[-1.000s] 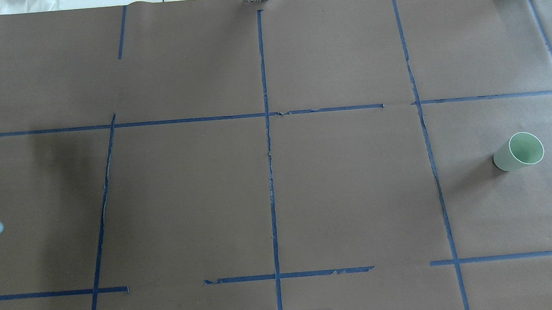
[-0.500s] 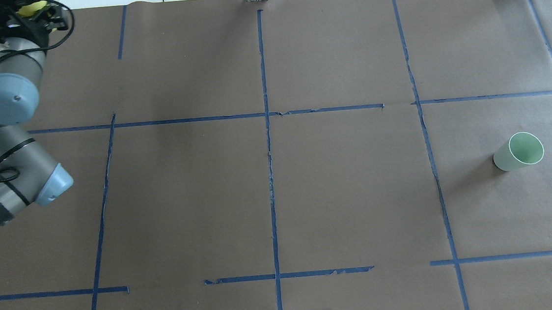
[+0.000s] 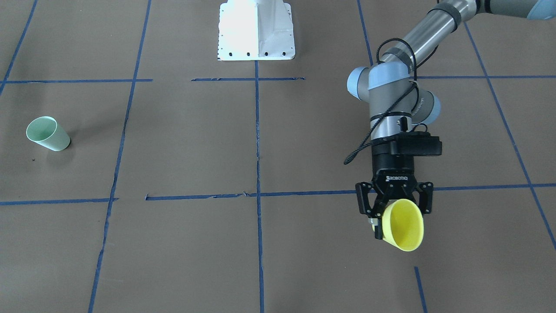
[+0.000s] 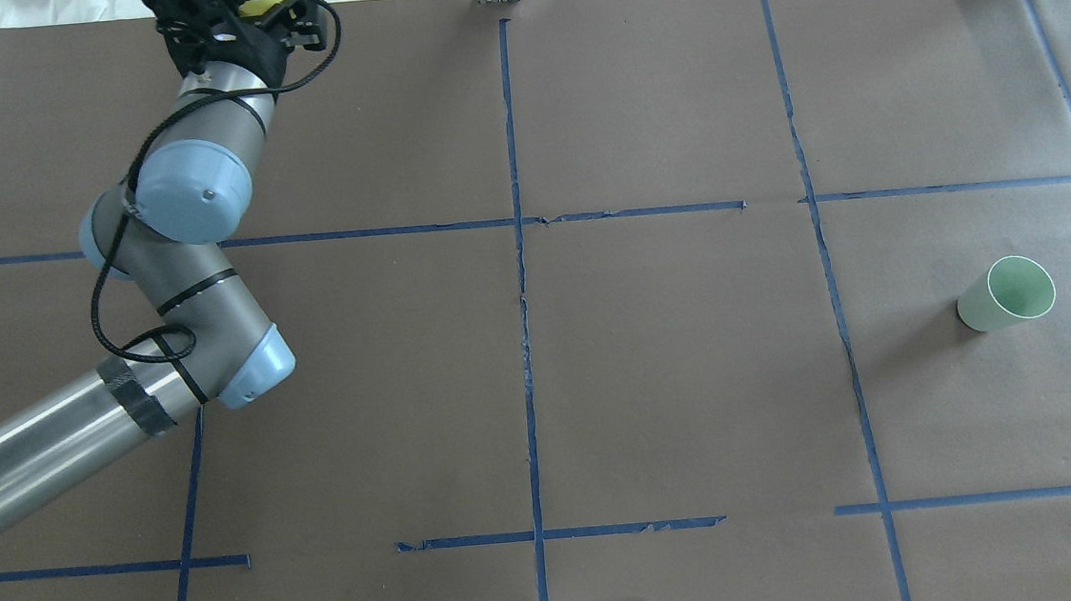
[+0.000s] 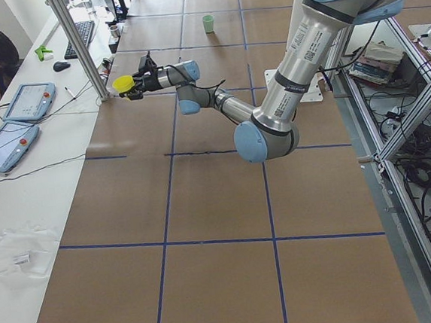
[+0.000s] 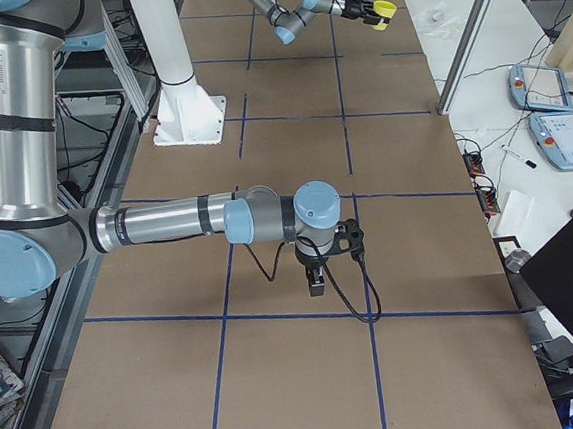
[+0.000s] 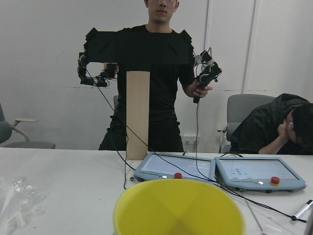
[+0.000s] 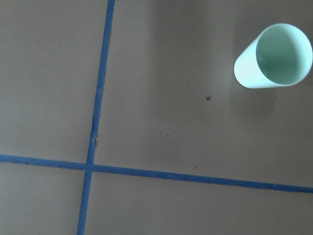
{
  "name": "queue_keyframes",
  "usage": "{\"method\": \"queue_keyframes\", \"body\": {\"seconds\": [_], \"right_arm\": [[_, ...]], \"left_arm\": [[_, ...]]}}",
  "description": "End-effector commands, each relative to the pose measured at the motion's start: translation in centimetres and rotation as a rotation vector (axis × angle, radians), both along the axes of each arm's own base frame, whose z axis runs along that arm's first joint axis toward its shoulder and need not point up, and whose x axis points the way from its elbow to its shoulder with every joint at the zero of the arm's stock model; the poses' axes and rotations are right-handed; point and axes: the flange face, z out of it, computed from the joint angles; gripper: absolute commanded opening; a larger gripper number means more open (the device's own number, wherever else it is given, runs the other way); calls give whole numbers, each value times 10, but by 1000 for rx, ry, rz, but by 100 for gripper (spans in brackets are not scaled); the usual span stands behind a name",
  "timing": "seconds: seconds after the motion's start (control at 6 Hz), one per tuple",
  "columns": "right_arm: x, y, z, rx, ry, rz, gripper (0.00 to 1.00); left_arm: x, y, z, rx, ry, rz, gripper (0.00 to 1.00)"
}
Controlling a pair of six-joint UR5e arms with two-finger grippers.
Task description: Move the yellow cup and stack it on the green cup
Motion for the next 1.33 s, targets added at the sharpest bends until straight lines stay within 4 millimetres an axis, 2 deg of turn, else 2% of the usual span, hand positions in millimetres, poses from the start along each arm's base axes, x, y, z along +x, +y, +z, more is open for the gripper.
{"method": "queue_keyframes", "body": {"seconds": [0.0,0.17,0.33,0.5,0.67,0.83,1.17], "right_arm": [[-36,-42,-49,-37,-18,54,100],[-58,-61,-72,-27,-52,35,100],[-66,-68,-91,-19,-70,43,100],[-92,-90,-133,-46,-114,62,100],[-132,-108,-178,-84,-134,78,100],[-185,-118,-230,-119,-150,63,99],[-237,-138,-327,-176,-114,21,99]], "left_arm": [[63,47,-64,78,-23,18,33],[91,72,-81,72,-65,-47,30],[123,101,-108,61,-112,-70,30],[146,118,-118,63,-122,-90,30],[163,129,-125,67,-130,-114,30],[176,141,-127,68,-129,-104,31],[191,150,-120,63,-152,-87,31]]}}
